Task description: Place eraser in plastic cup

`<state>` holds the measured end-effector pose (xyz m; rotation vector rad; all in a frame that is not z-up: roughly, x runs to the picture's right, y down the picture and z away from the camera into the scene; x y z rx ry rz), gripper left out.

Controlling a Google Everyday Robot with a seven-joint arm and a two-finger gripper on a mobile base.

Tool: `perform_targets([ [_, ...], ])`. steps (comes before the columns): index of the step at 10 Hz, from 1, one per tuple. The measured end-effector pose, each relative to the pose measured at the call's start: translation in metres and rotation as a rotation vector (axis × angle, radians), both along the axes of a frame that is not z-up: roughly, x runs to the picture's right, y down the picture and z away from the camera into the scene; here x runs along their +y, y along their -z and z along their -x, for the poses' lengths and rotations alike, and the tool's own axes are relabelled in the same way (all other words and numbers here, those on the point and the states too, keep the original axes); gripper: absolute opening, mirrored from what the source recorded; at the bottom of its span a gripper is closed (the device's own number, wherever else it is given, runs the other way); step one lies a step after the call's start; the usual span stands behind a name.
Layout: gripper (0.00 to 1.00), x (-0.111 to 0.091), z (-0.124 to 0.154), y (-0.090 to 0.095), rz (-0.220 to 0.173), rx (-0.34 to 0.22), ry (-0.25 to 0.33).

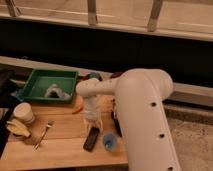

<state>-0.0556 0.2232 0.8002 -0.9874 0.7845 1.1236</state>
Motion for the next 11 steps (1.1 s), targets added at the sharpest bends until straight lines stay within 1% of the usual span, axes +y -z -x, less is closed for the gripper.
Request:
perform_targets([
  [1,0.0,-0.012,0.004,0.012,-0.023,-0.031,-0.015],
  [3,0.0,-0.039,0.005,0.038,-0.078,-0.074,-0.05],
  [5,0.0,-0.075,0.008,0.071,-0.158,-0.132,-0.096],
  [6,0.0,-0.088,0.005,0.079,-0.189,-0.145,-0.114],
  [7,0.0,-0.104,-0.001,0.088,-0.235,-0.162,-0.146],
  [9,0.0,-0.123,-0.014,0.091,-0.294,-0.184,-0.198],
  [10,0.0,-0.127,-0.026,0.088,-0.306,-0.191,-0.224],
  [11,0.0,-0.128,-0.044,0.085,-0.313,-0.194,-0.252],
])
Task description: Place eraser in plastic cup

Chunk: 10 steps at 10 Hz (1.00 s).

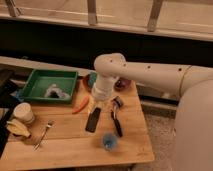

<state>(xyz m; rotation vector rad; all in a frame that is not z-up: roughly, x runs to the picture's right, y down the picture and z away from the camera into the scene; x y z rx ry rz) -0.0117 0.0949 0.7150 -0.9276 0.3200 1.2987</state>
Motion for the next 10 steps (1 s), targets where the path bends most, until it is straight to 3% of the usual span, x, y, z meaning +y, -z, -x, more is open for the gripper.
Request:
perform_targets([
  [3,0.0,0.006,-0.034,-0.011,0.011,0.023,-0.034],
  [6,0.0,0.025,-0.061,-0.02,0.037,0.064,-0.046],
  [10,0.0,0.034,-0.09,-0.012,0.039,0.11,-0.048],
])
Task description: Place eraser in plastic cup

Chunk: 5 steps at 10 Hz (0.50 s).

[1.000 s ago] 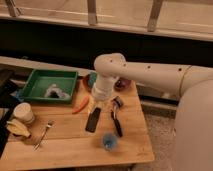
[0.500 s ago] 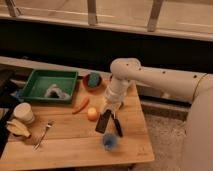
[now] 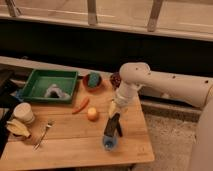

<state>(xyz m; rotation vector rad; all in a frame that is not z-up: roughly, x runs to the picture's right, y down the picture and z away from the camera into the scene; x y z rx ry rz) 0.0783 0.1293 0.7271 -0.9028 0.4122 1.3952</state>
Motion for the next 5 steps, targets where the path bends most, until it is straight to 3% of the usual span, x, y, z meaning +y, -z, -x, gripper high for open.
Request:
perform_targets([
  [5,0.0,0.011,-0.003,0.005,0.0,0.013,0.005],
])
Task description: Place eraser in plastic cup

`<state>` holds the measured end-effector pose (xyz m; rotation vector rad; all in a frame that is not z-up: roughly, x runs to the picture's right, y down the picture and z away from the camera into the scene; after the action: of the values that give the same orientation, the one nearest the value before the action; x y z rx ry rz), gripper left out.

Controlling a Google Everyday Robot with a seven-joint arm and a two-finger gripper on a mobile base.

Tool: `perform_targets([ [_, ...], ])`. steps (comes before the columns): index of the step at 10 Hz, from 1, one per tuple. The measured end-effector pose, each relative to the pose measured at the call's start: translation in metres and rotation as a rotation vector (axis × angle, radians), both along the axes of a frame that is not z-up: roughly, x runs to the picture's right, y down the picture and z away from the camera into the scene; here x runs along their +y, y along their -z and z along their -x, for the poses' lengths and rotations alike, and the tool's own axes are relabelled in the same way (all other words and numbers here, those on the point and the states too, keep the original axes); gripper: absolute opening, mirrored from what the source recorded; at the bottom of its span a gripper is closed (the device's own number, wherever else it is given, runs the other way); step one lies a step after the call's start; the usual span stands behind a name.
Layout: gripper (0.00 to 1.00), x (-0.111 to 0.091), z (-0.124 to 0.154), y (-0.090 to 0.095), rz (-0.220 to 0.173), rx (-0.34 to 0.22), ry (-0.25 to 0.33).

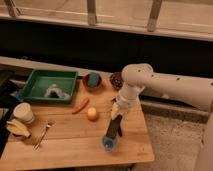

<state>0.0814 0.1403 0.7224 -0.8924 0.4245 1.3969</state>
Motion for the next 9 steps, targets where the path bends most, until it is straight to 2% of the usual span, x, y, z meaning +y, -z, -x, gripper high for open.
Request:
perform_targets([
  [4,0.0,0.014,0.006,-0.003,0.017,0.0,0.003],
  [7,0.02,0.022,0.009,-0.009,0.039,0.02,0.01],
  [8,0.08,0.024,0.01,-0.012,0.046,0.026,0.011],
  [9,0.2,0.027,0.011,-0.015,0.058,0.034,0.011],
])
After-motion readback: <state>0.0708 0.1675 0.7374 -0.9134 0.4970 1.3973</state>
